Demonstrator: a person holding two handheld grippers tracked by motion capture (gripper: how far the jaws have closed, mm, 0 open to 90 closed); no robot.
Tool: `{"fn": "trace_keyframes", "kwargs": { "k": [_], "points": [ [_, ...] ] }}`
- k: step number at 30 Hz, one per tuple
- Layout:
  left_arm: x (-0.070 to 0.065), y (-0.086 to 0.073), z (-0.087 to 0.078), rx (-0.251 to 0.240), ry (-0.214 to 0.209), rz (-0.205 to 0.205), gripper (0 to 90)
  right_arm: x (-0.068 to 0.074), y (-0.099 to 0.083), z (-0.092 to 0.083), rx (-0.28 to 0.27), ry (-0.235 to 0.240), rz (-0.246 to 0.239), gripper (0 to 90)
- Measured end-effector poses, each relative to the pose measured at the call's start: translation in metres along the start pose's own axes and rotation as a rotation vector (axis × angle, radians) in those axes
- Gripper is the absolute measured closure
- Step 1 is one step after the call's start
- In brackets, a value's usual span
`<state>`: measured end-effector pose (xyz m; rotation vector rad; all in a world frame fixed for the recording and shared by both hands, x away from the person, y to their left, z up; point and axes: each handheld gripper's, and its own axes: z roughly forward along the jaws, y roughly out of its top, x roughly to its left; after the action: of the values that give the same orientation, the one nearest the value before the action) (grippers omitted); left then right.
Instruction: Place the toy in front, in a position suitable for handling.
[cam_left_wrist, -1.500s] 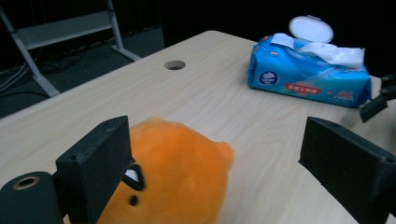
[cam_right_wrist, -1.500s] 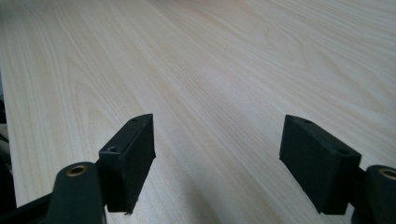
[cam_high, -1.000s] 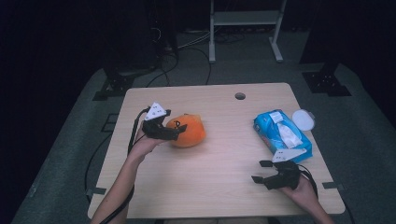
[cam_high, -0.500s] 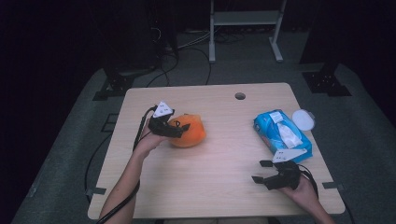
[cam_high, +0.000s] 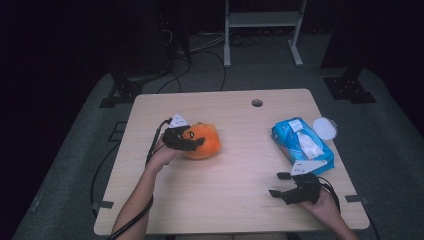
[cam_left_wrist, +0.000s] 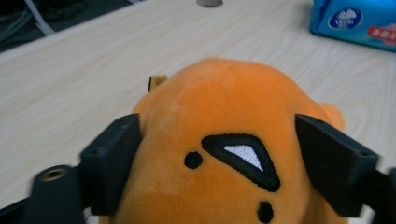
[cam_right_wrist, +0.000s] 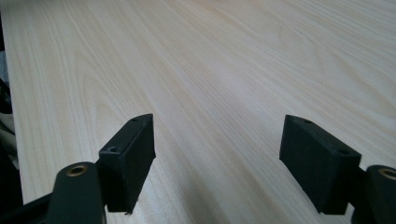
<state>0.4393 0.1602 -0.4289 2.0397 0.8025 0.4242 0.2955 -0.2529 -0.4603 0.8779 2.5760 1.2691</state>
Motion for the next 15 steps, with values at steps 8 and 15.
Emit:
{"fn": "trace_keyframes", "kwargs": {
  "k": [8, 15],
  "points": [
    [-0.001, 0.002, -0.0036, 0.051, -0.001, 0.018, 33.6, 0.0015, 0.0004, 0.0013, 0.005, 0.003, -0.003, 25.3],
    [-0.0009, 0.0053, -0.0057, 0.03, -0.03, -0.009, 38.5, 0.0018, 0.0002, 0.0012, 0.004, 0.003, -0.009, 25.4]
  ]
}}
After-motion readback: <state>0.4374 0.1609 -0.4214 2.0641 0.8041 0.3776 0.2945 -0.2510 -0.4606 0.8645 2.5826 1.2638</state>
